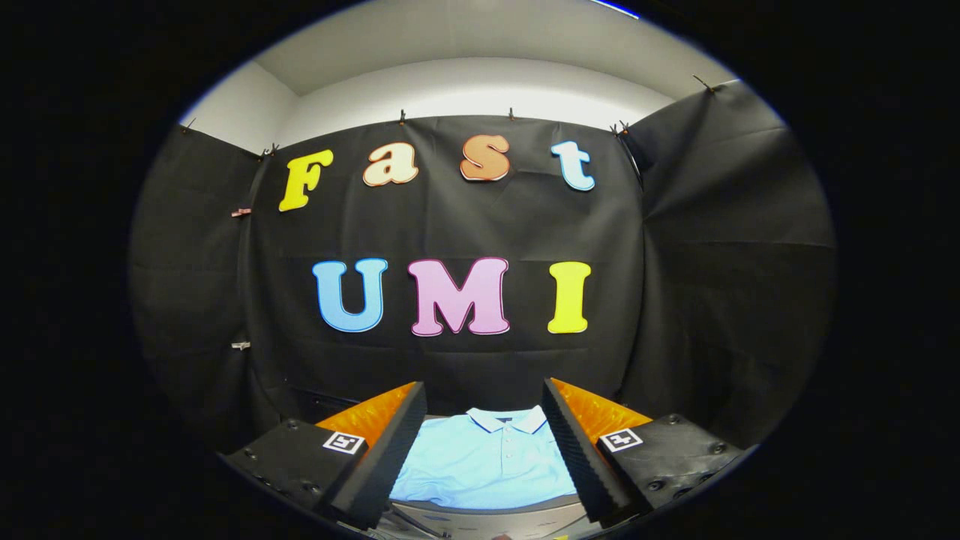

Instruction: Put the clothes into the washing machine and then close the washing machine lid.

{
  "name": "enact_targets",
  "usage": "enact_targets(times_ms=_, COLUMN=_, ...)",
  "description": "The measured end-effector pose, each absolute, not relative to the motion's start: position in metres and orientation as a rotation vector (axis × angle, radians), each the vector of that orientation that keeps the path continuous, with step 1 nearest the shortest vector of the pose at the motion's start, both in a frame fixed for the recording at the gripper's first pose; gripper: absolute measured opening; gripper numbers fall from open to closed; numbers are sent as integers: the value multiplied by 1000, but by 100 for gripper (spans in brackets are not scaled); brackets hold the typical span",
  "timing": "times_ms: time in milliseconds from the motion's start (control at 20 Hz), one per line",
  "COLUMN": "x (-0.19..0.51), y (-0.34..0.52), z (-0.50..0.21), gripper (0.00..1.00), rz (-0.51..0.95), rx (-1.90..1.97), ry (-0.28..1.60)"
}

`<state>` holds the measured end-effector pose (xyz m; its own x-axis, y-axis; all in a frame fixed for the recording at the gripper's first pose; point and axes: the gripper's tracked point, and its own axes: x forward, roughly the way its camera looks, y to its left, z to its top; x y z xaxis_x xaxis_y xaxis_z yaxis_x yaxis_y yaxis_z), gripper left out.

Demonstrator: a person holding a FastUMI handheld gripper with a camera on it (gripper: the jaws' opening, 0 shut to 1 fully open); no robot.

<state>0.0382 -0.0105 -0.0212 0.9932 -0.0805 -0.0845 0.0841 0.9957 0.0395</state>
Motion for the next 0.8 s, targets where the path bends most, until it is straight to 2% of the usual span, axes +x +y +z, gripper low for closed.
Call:
enact_targets(times_ms=350, x=94, y=-33, z=-85, gripper=98, rz=-101, rx=90, ry=232)
enact_targets(times_ms=800, x=161, y=-66, z=-206, gripper=99, rz=-87, rx=102, ry=499)
